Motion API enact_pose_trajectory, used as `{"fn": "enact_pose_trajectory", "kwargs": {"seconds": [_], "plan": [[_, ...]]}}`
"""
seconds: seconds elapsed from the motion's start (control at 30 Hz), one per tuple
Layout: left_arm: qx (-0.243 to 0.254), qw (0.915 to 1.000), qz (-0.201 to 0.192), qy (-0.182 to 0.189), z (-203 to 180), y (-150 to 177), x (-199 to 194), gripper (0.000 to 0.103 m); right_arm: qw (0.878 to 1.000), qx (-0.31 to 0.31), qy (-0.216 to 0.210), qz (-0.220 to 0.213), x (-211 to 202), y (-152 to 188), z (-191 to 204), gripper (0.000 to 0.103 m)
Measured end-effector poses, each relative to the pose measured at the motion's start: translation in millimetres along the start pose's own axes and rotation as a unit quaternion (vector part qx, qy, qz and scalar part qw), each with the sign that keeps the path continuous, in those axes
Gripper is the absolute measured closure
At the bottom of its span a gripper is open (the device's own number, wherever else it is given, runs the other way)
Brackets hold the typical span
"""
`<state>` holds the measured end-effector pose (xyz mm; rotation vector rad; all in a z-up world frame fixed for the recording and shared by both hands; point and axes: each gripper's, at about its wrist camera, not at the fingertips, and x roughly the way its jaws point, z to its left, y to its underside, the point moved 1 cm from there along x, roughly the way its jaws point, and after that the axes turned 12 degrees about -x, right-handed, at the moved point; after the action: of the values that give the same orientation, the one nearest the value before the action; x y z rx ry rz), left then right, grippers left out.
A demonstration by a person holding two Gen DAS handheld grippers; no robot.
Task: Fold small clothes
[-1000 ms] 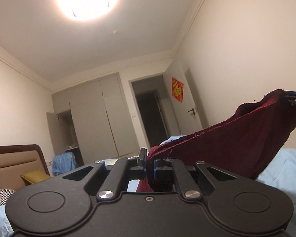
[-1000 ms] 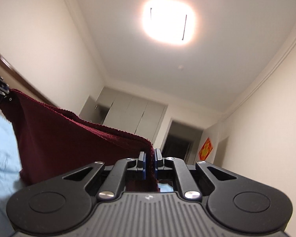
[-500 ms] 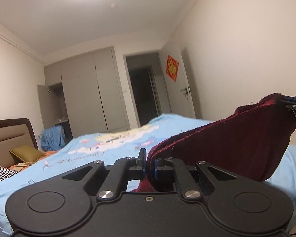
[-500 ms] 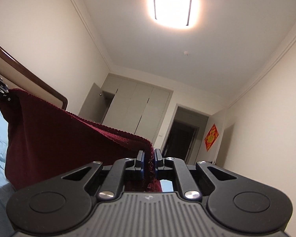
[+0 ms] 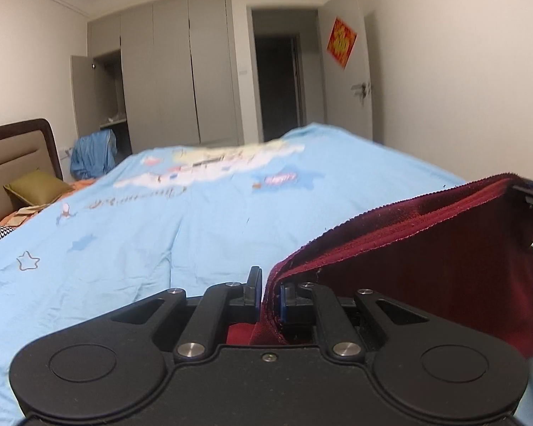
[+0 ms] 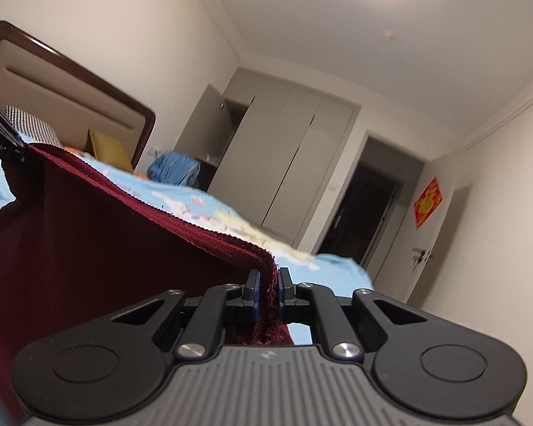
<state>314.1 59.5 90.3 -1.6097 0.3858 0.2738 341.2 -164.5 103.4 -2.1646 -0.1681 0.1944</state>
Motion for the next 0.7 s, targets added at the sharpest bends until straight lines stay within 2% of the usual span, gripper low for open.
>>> {"fn": "enact_pose_trajectory", "kwargs": {"seconds": [0.17, 0.37, 0.7], "plan": [[-0.003, 0.9988, 0.046, -0.016, 11.4, 9.7, 63.5, 0.093, 0.998, 0.019, -0.037, 0.050, 60.3, 15.8, 6.0, 0.094], [-0.009, 0.9963, 0.084, -0.018, 18.8, 22.5, 107.6, 0.093, 0.994, 0.022, -0.063, 0.091, 102.5, 40.8, 15.1, 0.094], [-0.034, 0.9920, 0.120, -0.018, 28.4, 35.2, 146.4, 0.090, 0.990, 0.028, -0.080, 0.110, 124.9, 69.0, 26.5, 0.094]]}}
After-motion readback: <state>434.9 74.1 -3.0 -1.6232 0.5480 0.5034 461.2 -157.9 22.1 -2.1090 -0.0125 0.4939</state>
